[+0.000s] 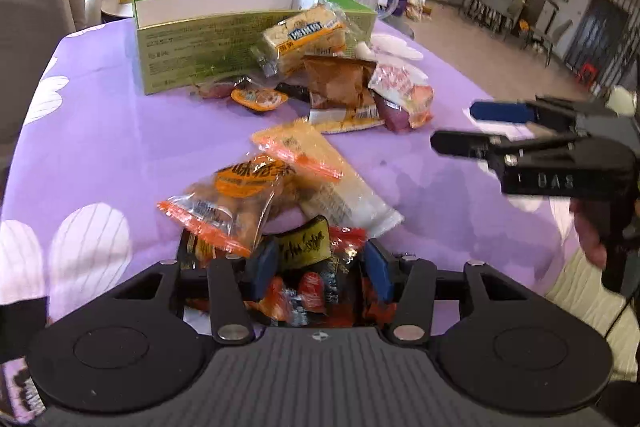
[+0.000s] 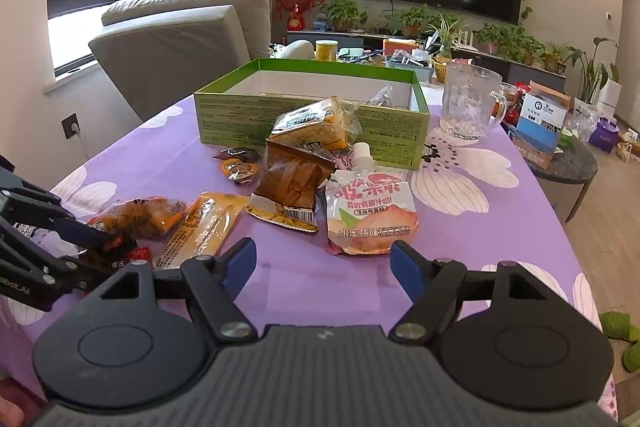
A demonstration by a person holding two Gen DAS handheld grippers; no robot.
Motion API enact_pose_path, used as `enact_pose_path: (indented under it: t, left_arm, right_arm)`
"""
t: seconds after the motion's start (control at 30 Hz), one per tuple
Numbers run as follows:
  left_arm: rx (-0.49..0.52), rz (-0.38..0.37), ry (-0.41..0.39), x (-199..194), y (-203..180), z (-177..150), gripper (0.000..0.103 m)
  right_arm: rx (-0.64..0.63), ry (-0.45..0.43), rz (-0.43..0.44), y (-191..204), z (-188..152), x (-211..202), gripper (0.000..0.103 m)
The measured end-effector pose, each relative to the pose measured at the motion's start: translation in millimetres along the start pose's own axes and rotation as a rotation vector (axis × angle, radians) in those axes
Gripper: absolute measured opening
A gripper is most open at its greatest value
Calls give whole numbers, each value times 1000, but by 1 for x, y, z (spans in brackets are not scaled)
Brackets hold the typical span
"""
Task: Organize snacks
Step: 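Reach the left tool down and grasp the orange-wrapped snack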
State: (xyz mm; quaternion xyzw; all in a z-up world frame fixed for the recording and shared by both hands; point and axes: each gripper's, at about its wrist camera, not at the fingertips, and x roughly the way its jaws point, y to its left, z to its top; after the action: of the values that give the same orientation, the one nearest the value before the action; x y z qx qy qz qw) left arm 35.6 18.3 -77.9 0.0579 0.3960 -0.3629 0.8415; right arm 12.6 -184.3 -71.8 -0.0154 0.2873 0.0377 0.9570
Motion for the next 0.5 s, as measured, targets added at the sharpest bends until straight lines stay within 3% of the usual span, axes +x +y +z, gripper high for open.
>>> enact_pose_path:
  t: [0.23,0.5]
  left_arm:
    - [-69,-56,-14,6,-5,8,22]
    - [20,10,-25,-24,-9,-3,21]
  right_arm:
    - [-9,4,1,3,1,0,48]
    - [5,1,-5,-1,1,-2,48]
